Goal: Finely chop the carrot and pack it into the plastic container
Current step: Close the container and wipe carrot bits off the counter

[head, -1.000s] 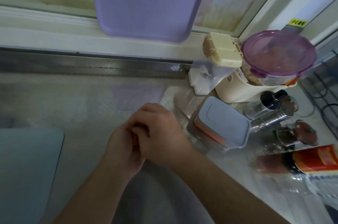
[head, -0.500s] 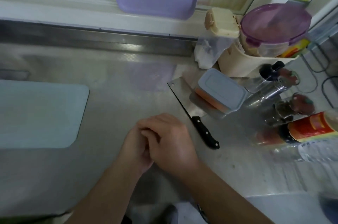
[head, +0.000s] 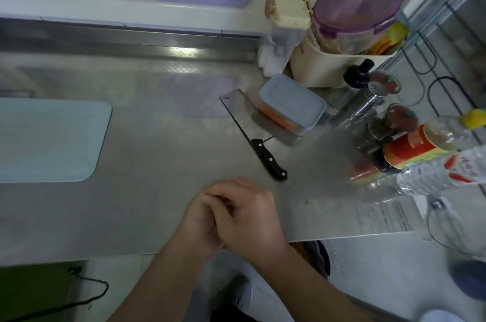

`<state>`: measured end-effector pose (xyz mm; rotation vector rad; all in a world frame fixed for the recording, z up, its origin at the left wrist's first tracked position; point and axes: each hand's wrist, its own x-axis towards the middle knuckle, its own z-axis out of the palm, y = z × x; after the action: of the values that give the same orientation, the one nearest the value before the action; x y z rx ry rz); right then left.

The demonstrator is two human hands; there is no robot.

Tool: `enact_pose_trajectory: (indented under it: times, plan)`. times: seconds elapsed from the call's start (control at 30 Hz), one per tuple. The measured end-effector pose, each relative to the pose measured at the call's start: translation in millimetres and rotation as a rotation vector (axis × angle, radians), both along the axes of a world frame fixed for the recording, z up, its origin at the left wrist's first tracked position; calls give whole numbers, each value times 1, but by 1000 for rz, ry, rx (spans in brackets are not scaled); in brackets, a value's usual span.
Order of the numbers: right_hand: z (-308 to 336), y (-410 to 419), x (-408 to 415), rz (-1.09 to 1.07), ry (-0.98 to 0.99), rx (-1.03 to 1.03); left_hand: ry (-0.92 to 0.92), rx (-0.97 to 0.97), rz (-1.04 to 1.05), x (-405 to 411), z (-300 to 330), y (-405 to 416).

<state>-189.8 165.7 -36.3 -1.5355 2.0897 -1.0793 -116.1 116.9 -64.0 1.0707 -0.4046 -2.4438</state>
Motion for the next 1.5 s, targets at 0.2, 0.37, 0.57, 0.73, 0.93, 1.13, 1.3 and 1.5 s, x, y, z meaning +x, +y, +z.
enact_pose_trajectory:
  times: [0.2, 0.37, 0.57, 0.73, 0.93, 1.13, 1.3, 1.5]
  plan:
    - [3, 16, -15, 51, 25, -17, -81, 29, -84, -8, -10, -1]
    - [5, 16, -13, -41, -253, -12, -57, 80, -122, -10, -11, -1]
    - [3, 7, -8, -69, -186, -113, -95, 132, -32, -4, -33, -6]
    - [0, 2, -6, -47, -262, -92, -35, 141, -49, 0, -33, -16]
    - [5, -2, -6, -39, -102, -75, -60, 91, -58, 2, -34, -14]
    - [-1, 8, -10, -27, -218, -110, -68, 173, -73, -3, -29, -12]
    - [-5, 24, -21, -207, -431, -25, -14, 216, -95, -14, -22, -7]
    - [-6, 29, -30, -400, -1058, 123, 159, 226, -17, -30, -17, -3]
